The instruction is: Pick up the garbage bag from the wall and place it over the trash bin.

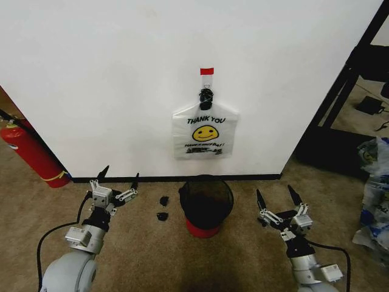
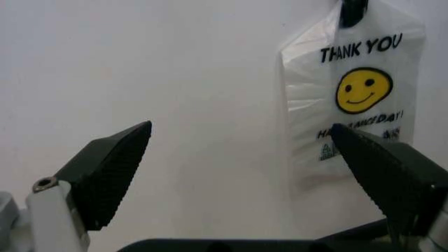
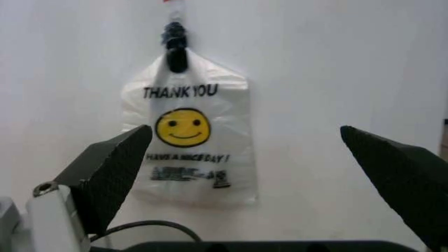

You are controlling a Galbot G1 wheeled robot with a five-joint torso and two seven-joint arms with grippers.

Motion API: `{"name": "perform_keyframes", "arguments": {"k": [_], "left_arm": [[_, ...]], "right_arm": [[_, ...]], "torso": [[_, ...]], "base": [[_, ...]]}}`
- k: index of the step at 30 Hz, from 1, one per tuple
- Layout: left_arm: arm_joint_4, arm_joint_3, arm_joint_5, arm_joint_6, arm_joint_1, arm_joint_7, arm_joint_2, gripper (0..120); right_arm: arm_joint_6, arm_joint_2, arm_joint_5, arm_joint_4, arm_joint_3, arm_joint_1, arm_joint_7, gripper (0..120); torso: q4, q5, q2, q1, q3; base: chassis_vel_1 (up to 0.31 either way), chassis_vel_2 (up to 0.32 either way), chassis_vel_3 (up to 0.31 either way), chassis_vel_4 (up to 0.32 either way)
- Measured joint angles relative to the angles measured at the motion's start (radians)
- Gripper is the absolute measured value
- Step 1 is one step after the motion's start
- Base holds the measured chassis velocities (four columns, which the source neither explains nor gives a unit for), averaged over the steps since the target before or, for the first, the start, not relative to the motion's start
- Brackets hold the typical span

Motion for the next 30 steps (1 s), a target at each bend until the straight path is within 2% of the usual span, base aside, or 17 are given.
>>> {"name": "perform_keyframes", "arguments": {"k": [5, 11, 13, 17, 22, 23, 27, 30], "left_arm": [[-0.011, -0.004, 0.0, -0.004, 0.008, -0.001, -0.003, 100], [-0.025, -0.008, -0.003, -0.003, 0.014, -0.002, -0.009, 100], [-0.028, -0.004, -0.007, 0.001, 0.01, -0.002, -0.021, 100], [-0.025, 0.005, -0.009, 0.001, 0.007, -0.002, -0.036, 100], [-0.024, 0.008, -0.004, 0.001, 0.012, 0.0, -0.051, 100], [-0.024, 0.008, -0.004, 0.001, 0.012, 0.0, -0.051, 100], [-0.026, 0.003, 0.001, 0.001, 0.011, 0.005, -0.055, 100], [-0.026, 0.0, 0.008, 0.001, 0.013, 0.006, -0.056, 100]], "right_arm": [[0.009, -0.001, 0.074, -0.007, -0.013, 0.007, -0.109, 100], [0.032, 0.004, 0.03, -0.018, -0.01, 0.013, -0.108, 100], [0.073, 0.011, -0.08, -0.03, 0.005, 0.023, -0.046, 100], [0.08, 0.011, -0.133, -0.033, 0.007, 0.024, 0.009, 100], [0.046, 0.007, -0.215, -0.027, -0.022, 0.025, 0.242, 100], [0.046, 0.007, -0.215, -0.027, -0.022, 0.025, 0.242, 100], [-0.008, -0.006, -0.202, -0.017, -0.08, 0.041, 0.387, 100], [-0.048, -0.028, -0.107, -0.027, -0.128, 0.093, 0.388, 100]], "torso": [[0.0001, -0.0001, 0.0, 0.0, 0.0], [0.0001, 0.0, 0.0, 0.0, 0.0], [0.0001, 0.0, 0.0, 0.0, 0.0], [0.0, 0.0, 0.0, 0.0, 0.0], [0.0, -0.0001, 0.0, 0.0, 0.0], [0.0, -0.0001, 0.0, 0.0, 0.0], [-0.0001, -0.0001, 0.0, 0.0, 0.0], [-0.0001, -0.0001, 0.0, 0.0, 0.0]], "base": [[0.0, 0.0, 0.0, 0.0], [0.0, 0.0, 0.0, 0.0], [0.0, 0.0, 0.0, 0.0], [0.0, 0.0, 0.0, 0.0], [0.0, 0.0, 0.0, 0.0], [0.0, 0.0, 0.0, 0.0], [0.0, 0.0, 0.0, 0.0], [0.0, 0.0, 0.0, 0.0]]}}
